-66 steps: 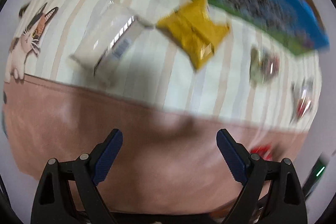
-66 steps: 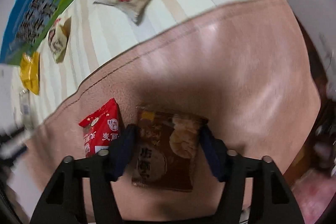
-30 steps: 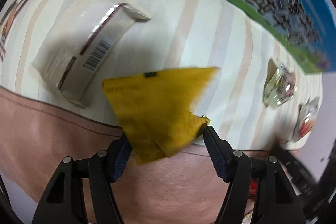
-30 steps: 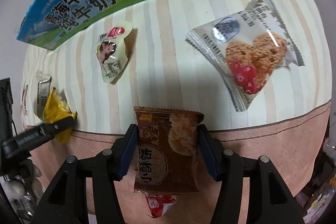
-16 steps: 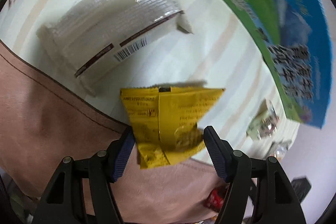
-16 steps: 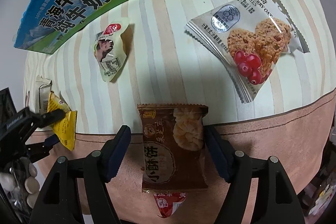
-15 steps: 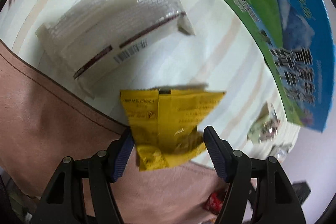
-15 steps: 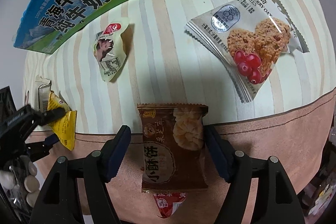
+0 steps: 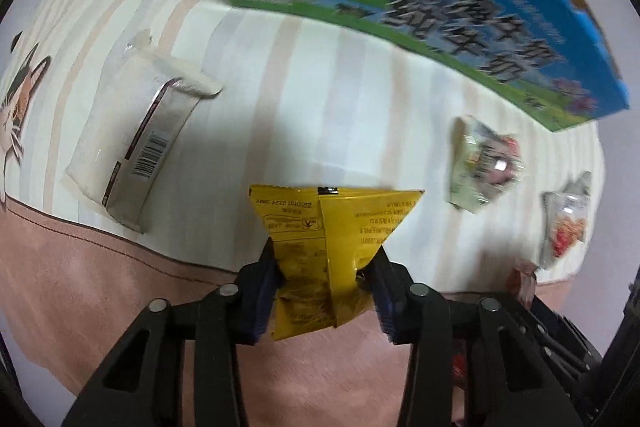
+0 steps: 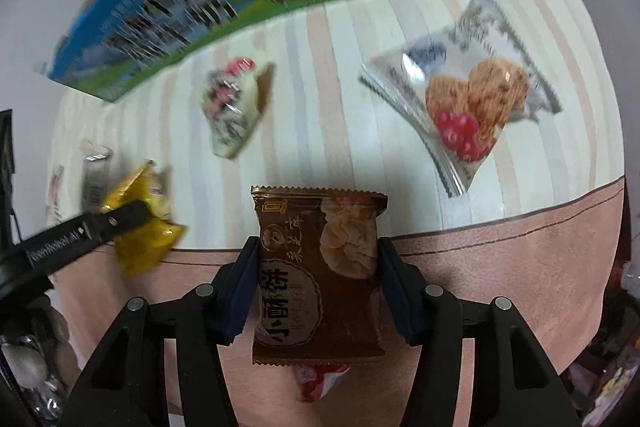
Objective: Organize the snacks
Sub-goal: 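Carry both packets into the cardboard box and open both tools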
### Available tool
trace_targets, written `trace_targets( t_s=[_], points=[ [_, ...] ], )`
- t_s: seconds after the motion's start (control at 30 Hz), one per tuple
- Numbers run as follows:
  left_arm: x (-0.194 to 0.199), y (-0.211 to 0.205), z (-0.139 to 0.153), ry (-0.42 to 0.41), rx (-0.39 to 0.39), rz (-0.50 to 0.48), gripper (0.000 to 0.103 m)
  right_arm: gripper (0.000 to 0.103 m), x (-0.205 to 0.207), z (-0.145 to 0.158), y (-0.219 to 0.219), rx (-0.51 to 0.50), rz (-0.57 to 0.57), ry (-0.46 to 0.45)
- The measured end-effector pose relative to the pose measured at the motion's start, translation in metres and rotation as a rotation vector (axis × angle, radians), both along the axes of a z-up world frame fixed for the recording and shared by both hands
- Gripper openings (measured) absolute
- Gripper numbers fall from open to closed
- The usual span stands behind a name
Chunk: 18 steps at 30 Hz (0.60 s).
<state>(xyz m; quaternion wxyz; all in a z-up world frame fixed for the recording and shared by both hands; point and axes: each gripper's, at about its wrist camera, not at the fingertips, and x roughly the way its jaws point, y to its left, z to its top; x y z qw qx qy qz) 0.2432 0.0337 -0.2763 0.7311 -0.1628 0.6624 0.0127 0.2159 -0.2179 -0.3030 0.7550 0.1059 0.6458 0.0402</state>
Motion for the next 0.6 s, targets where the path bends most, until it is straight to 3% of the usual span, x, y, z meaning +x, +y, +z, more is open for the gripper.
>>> trace_targets(
  t_s=[0.23, 0.33, 0.37, 0.5, 0.6],
  points=[
    [0.009, 0.012, 0.055, -0.097, -0.039, -0.051, 0.039, 0.059, 0.016, 0.056, -0.002, 0.057, 0.023, -0.103],
    [0.013, -0.006, 0.089, -0.146, -0.080, -0.066, 0.039, 0.059, 0.029, 0.092, -0.001, 0.089, 0.028, -0.161],
    [0.025, -0.040, 0.103, -0.162, -0.086, -0.070, 0.039, 0.059, 0.034, 0.102, -0.001, 0.099, 0.027, -0.174],
    [0.058, -0.061, 0.133, -0.224, -0.115, -0.087, 0.039, 0.059, 0.065, 0.142, -0.001, 0.116, 0.037, -0.248],
    [0.095, -0.071, 0.152, -0.255, -0.088, -0.108, 0.039, 0.059, 0.102, 0.164, 0.001, 0.094, 0.047, -0.292]
  ],
)
